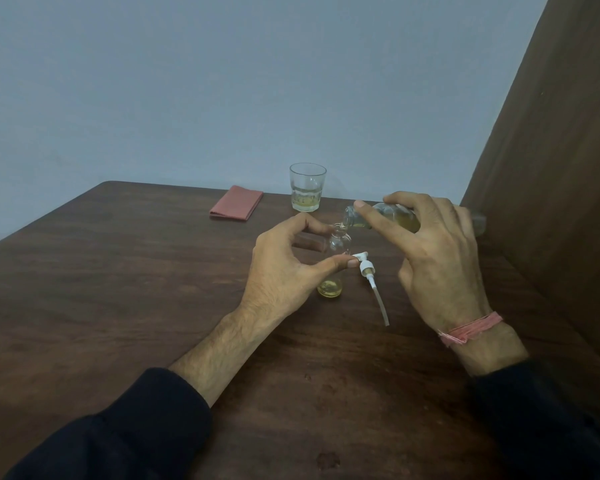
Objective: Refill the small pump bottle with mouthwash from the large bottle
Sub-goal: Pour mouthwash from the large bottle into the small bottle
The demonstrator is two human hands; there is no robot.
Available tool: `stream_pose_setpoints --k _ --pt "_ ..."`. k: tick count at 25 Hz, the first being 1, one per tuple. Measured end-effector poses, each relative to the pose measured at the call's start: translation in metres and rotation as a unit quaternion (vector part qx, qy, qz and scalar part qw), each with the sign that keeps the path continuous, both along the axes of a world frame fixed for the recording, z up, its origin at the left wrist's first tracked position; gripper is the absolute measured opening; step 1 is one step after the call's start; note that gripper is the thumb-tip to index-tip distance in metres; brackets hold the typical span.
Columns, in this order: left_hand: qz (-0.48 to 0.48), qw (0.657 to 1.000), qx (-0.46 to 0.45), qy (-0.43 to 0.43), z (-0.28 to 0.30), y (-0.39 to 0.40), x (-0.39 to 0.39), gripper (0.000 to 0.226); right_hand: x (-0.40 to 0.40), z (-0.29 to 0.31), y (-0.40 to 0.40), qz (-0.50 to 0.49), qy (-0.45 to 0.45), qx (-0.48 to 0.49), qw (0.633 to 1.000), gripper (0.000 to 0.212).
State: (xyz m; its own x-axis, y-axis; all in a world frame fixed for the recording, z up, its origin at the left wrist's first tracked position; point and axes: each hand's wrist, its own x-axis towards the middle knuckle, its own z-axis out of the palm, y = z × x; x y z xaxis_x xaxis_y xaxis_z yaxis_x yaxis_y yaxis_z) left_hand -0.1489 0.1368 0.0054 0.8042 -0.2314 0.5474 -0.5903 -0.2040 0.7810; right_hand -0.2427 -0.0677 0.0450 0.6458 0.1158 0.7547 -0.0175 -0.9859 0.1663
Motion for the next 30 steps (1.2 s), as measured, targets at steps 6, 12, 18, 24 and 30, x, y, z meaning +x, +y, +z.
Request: stream_pose_setpoints --k 6,12,18,24,30 --pt "-0.003 1.0 -0.004 0.003 -0.0002 0.0 0.0001 0.05 0.0009 -0.0005 -0.0003 0.001 -0.001 0.001 1.0 0.102" --pt "-0.002 1.0 -0.002 0.003 -0.0008 0.0002 0.0006 0.049 0.0014 -0.0012 -0.0013 -0.001 0.002 0.0 1.0 0.103" --pt "-0.004 1.0 -0.001 0.006 -0.0005 -0.0002 0.0001 0.049 0.0004 -0.0008 -0.0003 0.0 0.003 0.003 1.0 0.101" --pt "-0.004 1.0 -0.003 0.009 -0.0005 0.0003 -0.0001 0.049 -0.0001 0.0 0.0014 -0.001 0.008 0.004 1.0 0.098" --pt "-0.004 1.0 -0.002 0.01 0.0002 0.0003 -0.0001 0.05 -0.0005 0.0007 0.0008 -0.003 0.007 0.006 1.0 0.101"
